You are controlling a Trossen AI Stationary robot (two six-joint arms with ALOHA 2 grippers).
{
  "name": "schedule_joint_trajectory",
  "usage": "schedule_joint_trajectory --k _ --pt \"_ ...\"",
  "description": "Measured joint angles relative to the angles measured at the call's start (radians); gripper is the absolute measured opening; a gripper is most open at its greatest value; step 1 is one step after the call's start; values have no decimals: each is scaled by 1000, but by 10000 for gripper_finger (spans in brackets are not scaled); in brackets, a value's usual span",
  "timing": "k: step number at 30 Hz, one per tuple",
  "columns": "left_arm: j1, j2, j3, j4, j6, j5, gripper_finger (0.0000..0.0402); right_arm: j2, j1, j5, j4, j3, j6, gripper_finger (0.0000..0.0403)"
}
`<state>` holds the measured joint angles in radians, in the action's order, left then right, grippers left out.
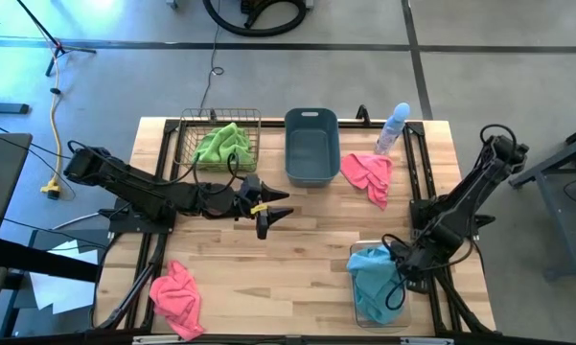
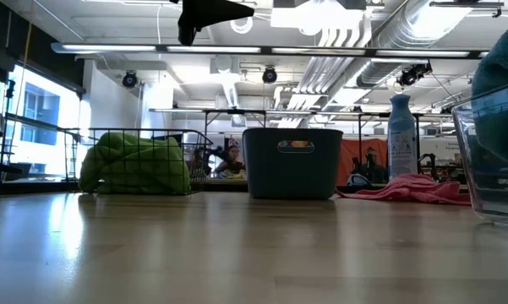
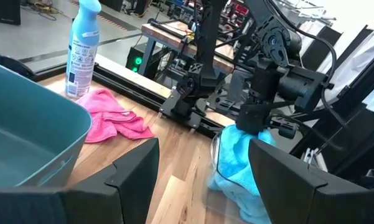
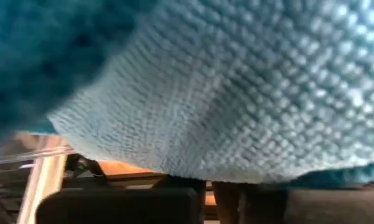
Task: Sort microfiber towel by color & place in baskets
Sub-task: Put the blue towel into the transparent bin
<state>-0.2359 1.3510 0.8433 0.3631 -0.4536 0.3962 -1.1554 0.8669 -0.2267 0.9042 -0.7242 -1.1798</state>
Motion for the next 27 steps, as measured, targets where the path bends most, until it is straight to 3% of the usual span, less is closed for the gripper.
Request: schedule_joint_trajectory --k 6,18,27 --pt "6 0 0 1 20 0 234 33 0 10 -8 -27 -25 3" --pt "26 0 0 1 17 0 234 86 0 43 213 -213 -16 1" --pt "26 0 0 1 19 -1 234 77 -28 209 108 -312 0 0"
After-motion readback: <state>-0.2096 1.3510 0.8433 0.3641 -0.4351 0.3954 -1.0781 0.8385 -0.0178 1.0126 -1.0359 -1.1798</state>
